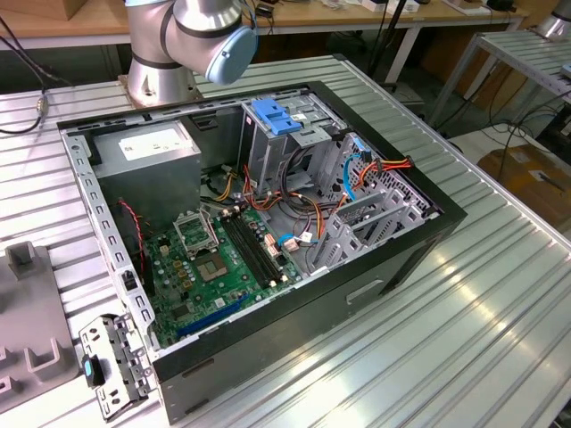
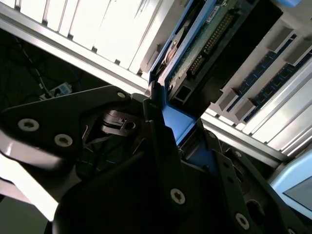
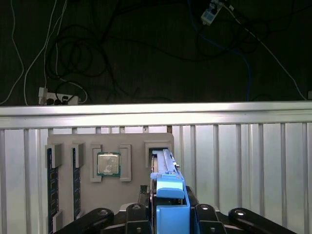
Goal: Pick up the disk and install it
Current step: 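Pick up the disk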
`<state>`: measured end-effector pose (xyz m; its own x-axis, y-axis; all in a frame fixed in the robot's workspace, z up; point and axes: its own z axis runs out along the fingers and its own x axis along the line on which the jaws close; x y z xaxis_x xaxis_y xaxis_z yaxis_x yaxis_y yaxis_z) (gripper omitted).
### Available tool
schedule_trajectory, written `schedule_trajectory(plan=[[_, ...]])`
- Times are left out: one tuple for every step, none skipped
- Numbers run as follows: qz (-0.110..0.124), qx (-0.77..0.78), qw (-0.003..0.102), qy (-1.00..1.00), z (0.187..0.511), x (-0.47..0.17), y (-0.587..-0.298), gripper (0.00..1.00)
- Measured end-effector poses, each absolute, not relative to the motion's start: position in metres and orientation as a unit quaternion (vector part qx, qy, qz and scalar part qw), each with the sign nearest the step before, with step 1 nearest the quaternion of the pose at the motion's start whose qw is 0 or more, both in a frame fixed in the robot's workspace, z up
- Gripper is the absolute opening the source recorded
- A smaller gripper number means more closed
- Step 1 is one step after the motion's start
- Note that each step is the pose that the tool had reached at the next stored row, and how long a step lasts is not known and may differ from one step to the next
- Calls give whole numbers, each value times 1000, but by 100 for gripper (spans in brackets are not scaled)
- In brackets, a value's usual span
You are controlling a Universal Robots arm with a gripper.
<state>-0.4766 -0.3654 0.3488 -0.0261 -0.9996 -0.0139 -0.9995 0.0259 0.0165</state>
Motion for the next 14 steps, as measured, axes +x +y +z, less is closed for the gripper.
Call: schedule_trajectory(plan=[[-11,698,1,-716,350,-477,-365,37],[-11,698,1,-716,351,-477,-365,37],[-11,698,1,-716,351,-477,-365,37],[-11,698,1,-716,351,-477,-365,37],[-11,698,1,-716,351,-477,-365,37],[-11,698,1,-716,352,-477,-365,37],[-11,698,1,-716,352,-477,-365,37],[-11,698,1,-716,352,-477,-365,37],[-11,698,1,-716,352,-477,-365,37],[-11,698,1,-716,352,-477,-365,37],[-11,698,1,-716,352,-477,-365,37],[-11,698,1,-716,352,-477,-365,37],[-11,698,1,-716,352,-477,-365,37],[-11,698,1,-716,353,-477,-365,37]])
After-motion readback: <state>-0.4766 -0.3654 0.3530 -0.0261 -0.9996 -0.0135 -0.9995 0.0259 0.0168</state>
